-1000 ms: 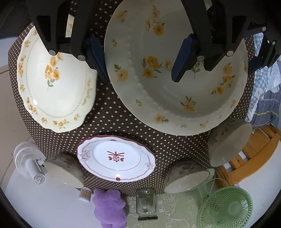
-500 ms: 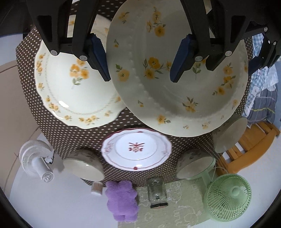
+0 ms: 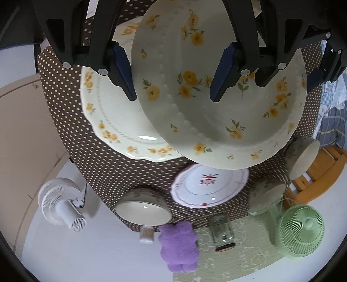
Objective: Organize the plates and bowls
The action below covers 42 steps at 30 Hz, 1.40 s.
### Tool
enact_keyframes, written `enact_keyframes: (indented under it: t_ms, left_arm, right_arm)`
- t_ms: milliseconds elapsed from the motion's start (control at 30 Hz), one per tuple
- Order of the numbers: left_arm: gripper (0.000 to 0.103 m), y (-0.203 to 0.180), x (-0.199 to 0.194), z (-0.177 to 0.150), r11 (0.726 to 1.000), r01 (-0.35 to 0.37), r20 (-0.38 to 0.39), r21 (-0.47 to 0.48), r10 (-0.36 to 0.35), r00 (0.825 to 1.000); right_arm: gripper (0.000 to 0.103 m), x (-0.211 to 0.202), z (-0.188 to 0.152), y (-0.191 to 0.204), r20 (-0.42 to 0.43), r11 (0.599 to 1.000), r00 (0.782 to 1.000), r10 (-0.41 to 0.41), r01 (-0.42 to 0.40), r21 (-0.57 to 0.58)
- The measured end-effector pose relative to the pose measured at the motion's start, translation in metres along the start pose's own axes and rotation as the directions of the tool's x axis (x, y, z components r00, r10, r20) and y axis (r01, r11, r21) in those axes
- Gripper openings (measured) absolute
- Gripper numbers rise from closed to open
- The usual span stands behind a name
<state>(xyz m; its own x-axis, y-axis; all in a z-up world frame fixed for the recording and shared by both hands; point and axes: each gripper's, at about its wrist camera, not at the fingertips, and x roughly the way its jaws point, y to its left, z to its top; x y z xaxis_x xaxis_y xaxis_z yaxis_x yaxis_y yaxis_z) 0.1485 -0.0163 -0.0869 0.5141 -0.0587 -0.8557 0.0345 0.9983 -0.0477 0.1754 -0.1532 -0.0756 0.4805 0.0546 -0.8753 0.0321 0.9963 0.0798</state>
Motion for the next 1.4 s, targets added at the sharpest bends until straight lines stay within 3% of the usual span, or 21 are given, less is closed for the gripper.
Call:
enact_keyframes:
  t_ms: [867, 1400]
  left_arm:
    - [0.08, -0.1, 0.055, 0.013, 0.999, 0.027, -0.083, 0.032, -0.025, 0.996]
    - [0.081, -0.121, 0.084, 0.021, 0.997, -0.039, -0.11, 0.071, 0.047, 0.993]
  right_arm:
    - [0.071, 0.031, 0.008, -0.107, -0.079, 0.996, 0.995, -0.054, 0.059, 0.061]
    - [0.071, 0.051, 0.015, -0.12, -0.113, 0.997, 0.993, -0.037, 0.045, 0.064]
